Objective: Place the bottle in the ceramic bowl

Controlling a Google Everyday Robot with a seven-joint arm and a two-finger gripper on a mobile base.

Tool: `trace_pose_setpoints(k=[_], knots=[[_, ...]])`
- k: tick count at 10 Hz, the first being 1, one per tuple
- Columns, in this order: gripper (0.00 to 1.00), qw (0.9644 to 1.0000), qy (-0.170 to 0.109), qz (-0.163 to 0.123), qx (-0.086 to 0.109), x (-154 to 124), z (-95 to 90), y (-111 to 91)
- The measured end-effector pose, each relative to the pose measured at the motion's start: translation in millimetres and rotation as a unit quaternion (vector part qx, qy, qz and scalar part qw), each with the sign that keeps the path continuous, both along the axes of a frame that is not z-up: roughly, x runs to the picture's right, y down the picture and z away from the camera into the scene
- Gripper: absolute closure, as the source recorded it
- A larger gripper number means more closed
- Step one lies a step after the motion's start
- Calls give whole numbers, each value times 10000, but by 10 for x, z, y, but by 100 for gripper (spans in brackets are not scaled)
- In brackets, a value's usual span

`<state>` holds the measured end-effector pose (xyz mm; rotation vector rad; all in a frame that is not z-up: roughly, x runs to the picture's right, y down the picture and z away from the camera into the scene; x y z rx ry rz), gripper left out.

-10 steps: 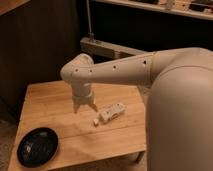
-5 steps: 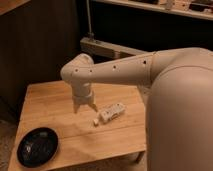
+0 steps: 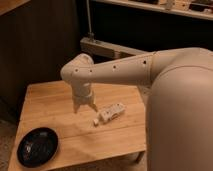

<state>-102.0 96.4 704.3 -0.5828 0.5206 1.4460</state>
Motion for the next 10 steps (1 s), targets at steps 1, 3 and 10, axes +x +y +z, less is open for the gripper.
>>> trace_pose_setpoints(k=[1, 3, 10], knots=[[35, 10000, 3, 5, -11, -2, 1, -2], [35, 9995, 257, 139, -100, 80, 38, -9], [35, 9750, 1452, 1684, 12, 1150, 178, -130]])
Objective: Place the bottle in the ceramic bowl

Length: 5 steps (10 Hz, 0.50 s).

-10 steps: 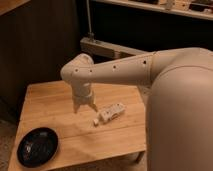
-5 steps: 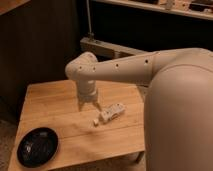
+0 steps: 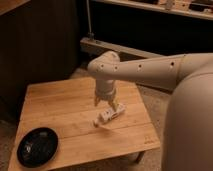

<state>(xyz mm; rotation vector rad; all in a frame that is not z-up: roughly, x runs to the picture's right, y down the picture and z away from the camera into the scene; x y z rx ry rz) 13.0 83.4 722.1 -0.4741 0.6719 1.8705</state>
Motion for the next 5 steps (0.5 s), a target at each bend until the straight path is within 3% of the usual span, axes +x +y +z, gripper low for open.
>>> trace_pose_setpoints(k=[2, 5], knots=[[35, 9993, 52, 351, 103, 181, 45, 52], [35, 9951, -13, 950, 265, 528, 216, 119]])
